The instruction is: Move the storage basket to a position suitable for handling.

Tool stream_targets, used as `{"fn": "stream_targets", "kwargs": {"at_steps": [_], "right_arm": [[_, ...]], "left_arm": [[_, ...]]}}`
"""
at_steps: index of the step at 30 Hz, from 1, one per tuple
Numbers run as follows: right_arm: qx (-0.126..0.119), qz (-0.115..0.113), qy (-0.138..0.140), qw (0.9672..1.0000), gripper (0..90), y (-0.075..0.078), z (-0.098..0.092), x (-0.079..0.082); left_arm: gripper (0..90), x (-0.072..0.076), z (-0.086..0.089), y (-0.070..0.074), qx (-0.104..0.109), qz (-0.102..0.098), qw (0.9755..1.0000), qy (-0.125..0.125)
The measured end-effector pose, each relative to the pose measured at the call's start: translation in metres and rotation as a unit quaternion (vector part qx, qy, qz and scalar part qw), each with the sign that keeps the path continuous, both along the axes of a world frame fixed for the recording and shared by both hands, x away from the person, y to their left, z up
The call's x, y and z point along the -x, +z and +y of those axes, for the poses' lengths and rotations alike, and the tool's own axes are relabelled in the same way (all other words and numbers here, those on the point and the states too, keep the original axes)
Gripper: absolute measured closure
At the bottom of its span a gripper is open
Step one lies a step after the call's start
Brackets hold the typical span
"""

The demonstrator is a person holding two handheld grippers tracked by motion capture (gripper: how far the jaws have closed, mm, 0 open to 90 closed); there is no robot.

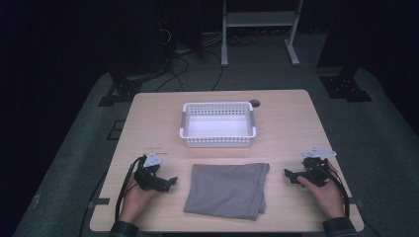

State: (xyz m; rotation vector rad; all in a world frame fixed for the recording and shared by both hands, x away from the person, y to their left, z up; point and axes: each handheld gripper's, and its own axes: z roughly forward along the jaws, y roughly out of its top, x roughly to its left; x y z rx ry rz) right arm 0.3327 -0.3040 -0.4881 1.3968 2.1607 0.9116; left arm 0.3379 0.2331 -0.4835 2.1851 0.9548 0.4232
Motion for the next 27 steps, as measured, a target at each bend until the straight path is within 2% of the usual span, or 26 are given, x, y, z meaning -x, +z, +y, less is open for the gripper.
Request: {"fn": "stream_targets", "kwargs": {"at_steps": [7, 9, 10, 12, 18, 20, 23, 25, 27], "right_arm": [[0.000, 0.000, 0.000, 1.0000, 0.0, 0.000, 0.000, 0.000], [0.000, 0.000, 0.000, 1.0000, 0.0, 0.000, 0.000, 0.000], [0.000, 0.000, 0.000, 1.0000, 0.0, 0.000, 0.000, 0.000], [0.000, 0.000, 0.000, 1.0000, 0.0, 0.000, 0.000, 0.000], [0.000, 0.000, 0.000, 1.0000, 0.0, 0.000, 0.000, 0.000], [0.000, 0.000, 0.000, 1.0000, 0.0, 0.000, 0.000, 0.000], [0.000, 0.000, 0.000, 1.0000, 0.0, 0.000, 0.000, 0.000], [0.000, 0.000, 0.000, 1.0000, 0.0, 0.000, 0.000, 0.000], [0.000, 0.000, 0.000, 1.0000, 0.0, 0.000, 0.000, 0.000]], "left_arm": [[0.0, -0.002, 0.001, 0.001, -0.002, 0.002, 1.0000, -0.005], [0.0, -0.002, 0.001, 0.003, 0.003, -0.006, 1.0000, -0.002], [0.0, -0.003, 0.002, 0.004, 0.010, -0.007, 0.9999, 0.000], [0.0, -0.005, 0.002, 0.008, 0.008, -0.002, 1.0000, 0.002], [0.0, -0.009, 0.002, 0.018, 0.025, -0.010, 0.9996, 0.008], [0.0, -0.010, 0.001, 0.021, 0.021, -0.004, 0.9997, 0.009], [0.0, -0.013, 0.001, 0.029, 0.024, -0.007, 0.9996, 0.011], [0.0, -0.015, 0.001, 0.032, 0.033, -0.012, 0.9992, 0.017], [0.0, -0.018, 0.002, 0.035, 0.035, -0.004, 0.9992, 0.021]]}}
